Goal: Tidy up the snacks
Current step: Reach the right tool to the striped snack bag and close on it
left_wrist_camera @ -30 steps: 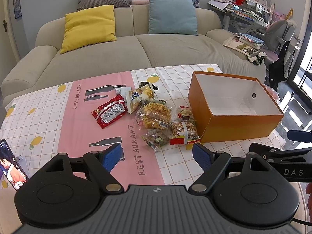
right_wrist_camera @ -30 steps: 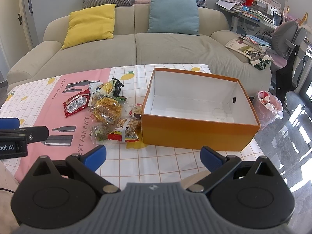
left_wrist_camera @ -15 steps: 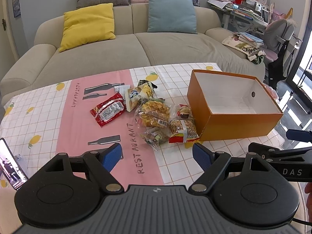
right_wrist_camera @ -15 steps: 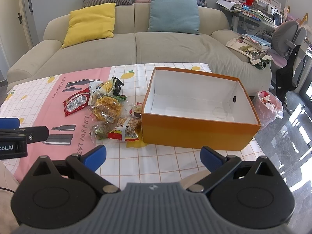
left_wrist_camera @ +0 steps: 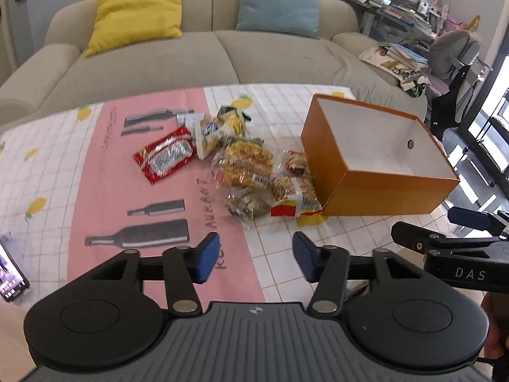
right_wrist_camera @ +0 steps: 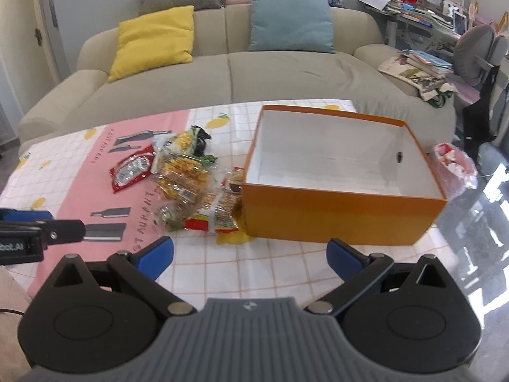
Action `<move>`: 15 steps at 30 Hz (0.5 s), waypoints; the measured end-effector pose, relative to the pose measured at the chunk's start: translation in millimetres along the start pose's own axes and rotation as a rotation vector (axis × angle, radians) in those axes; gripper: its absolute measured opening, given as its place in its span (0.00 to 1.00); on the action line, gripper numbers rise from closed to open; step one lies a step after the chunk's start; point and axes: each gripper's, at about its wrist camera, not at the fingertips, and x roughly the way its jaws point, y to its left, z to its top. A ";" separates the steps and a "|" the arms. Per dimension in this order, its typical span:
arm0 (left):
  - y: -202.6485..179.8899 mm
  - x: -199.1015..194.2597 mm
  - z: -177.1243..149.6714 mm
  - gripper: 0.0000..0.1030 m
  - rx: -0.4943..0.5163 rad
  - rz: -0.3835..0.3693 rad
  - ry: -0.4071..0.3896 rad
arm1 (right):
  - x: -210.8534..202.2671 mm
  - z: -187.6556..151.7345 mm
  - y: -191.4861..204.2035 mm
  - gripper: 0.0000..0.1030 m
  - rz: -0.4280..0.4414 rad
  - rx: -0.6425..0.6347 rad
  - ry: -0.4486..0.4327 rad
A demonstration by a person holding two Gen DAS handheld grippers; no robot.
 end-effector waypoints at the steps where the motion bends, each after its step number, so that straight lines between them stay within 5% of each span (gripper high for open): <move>1: 4.1 4.8 0.5 0.57 -0.014 -0.008 0.011 | 3.8 -0.2 2.8 0.92 0.001 -0.008 -0.001; 4: 12.9 16.4 3.1 0.62 -0.045 -0.020 0.029 | 21.6 -0.2 9.4 0.78 0.018 -0.034 0.025; 6: 16.0 24.2 5.4 0.80 -0.047 -0.013 0.032 | 35.5 0.5 12.5 0.77 0.029 -0.037 0.046; 15: 23.1 69.8 23.4 0.81 0.031 -0.046 0.048 | 98.6 19.3 14.5 0.76 0.092 0.097 0.084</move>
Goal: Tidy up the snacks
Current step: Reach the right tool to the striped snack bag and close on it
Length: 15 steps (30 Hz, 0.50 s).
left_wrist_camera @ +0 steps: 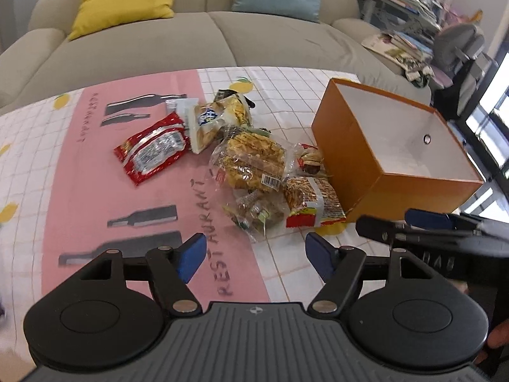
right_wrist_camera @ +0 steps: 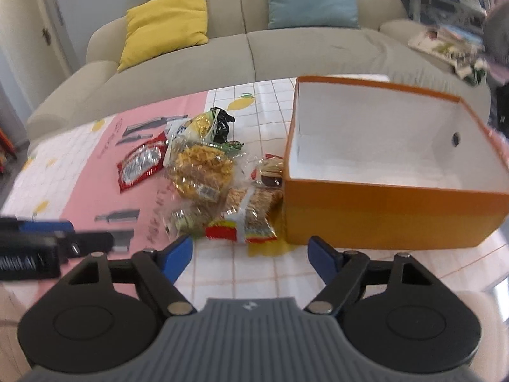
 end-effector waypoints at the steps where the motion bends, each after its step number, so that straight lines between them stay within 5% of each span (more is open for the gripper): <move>1: 1.0 6.1 2.8 0.81 0.019 -0.004 0.005 | 6.3 2.7 -0.9 0.76 0.003 0.021 0.005; 15: 3.5 81.6 19.0 0.81 0.352 -0.089 0.031 | 76.6 11.2 1.8 0.70 -0.025 0.120 0.074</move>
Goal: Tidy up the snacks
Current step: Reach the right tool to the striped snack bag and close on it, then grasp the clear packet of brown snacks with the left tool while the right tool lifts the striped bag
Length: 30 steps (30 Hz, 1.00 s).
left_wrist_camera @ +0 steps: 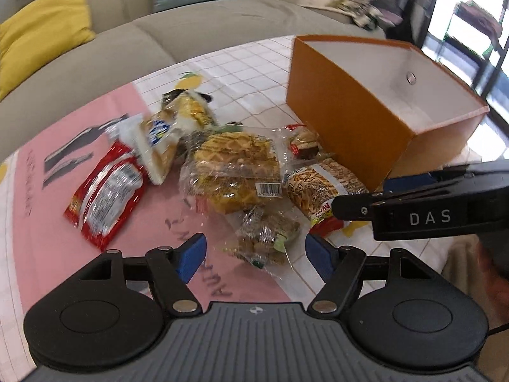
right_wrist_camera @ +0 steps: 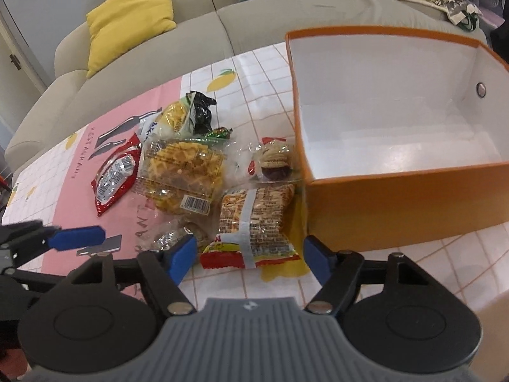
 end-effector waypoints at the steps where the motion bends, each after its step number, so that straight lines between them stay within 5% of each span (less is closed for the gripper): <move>1: -0.5 4.2 0.5 0.81 0.024 -0.008 0.000 | 3.0 0.2 0.0 0.70 -0.002 -0.002 0.003; 10: 8.1 33.9 -2.2 0.71 0.006 -0.043 0.042 | 21.1 -1.2 2.9 0.61 -0.015 -0.022 0.014; 14: 9.9 30.2 -7.7 0.65 -0.044 -0.027 0.049 | 28.5 -4.0 7.2 0.28 -0.041 -0.068 0.034; 15: 10.1 29.0 -8.6 0.63 -0.054 -0.017 0.054 | 30.1 -5.1 7.4 0.13 -0.043 -0.077 0.041; 19: 12.5 22.4 -13.5 0.62 -0.115 0.029 0.072 | 29.4 -7.5 8.0 0.10 -0.023 -0.103 0.045; 21: 13.9 17.8 -16.1 0.61 -0.146 0.050 0.080 | 26.6 -8.6 10.3 0.00 -0.013 -0.129 0.041; 30: 16.5 -4.0 -35.3 0.61 -0.269 0.068 0.116 | 6.4 -31.3 24.8 0.00 0.060 -0.254 0.121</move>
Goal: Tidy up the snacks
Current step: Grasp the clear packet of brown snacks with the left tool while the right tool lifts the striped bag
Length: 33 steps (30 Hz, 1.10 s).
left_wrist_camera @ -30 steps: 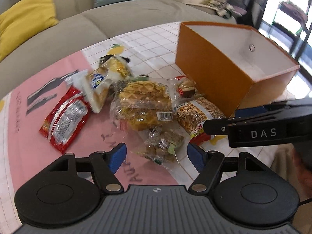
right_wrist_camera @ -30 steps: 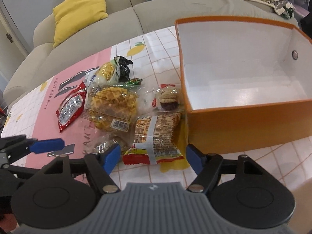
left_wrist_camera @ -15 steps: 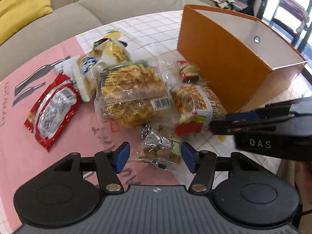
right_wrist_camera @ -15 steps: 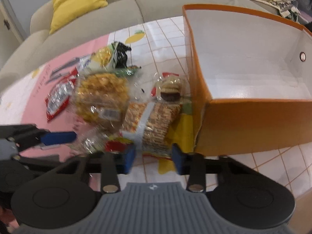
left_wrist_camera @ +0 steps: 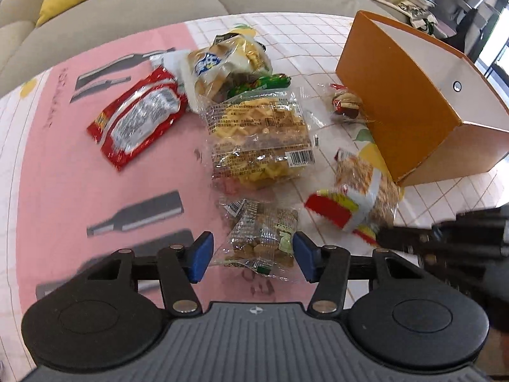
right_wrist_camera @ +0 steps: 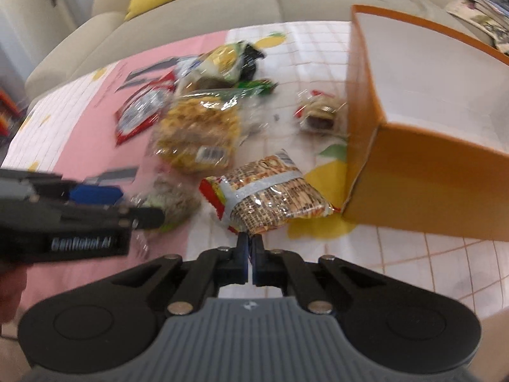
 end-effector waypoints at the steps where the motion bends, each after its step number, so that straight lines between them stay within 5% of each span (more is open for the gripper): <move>1: -0.3 -1.6 -2.6 0.61 -0.005 0.004 0.003 | -4.0 -4.6 1.3 0.00 0.002 -0.014 0.015; 10: 4.8 -5.3 -12.1 0.61 -0.061 -0.006 0.002 | -25.4 -24.8 -12.6 0.07 -0.048 0.020 0.074; 12: 5.8 -5.8 -12.9 0.61 -0.063 -0.010 -0.004 | -27.2 -21.7 -13.3 0.28 -0.076 0.041 0.061; 14: 6.8 -5.4 -14.0 0.62 -0.064 -0.015 -0.007 | -31.2 -19.3 -13.3 0.65 -0.095 0.075 0.025; 15: 7.5 -4.7 -14.6 0.62 -0.068 -0.018 -0.007 | -31.9 -16.8 -13.8 0.69 -0.096 0.099 0.010; 22: 7.8 0.3 -15.3 0.65 -0.058 -0.032 -0.013 | -5.1 7.2 -15.5 0.77 -0.088 0.226 0.021; 33: 7.0 11.0 -15.4 0.65 -0.053 -0.060 0.016 | 22.9 4.0 -13.5 0.71 -0.135 0.189 0.062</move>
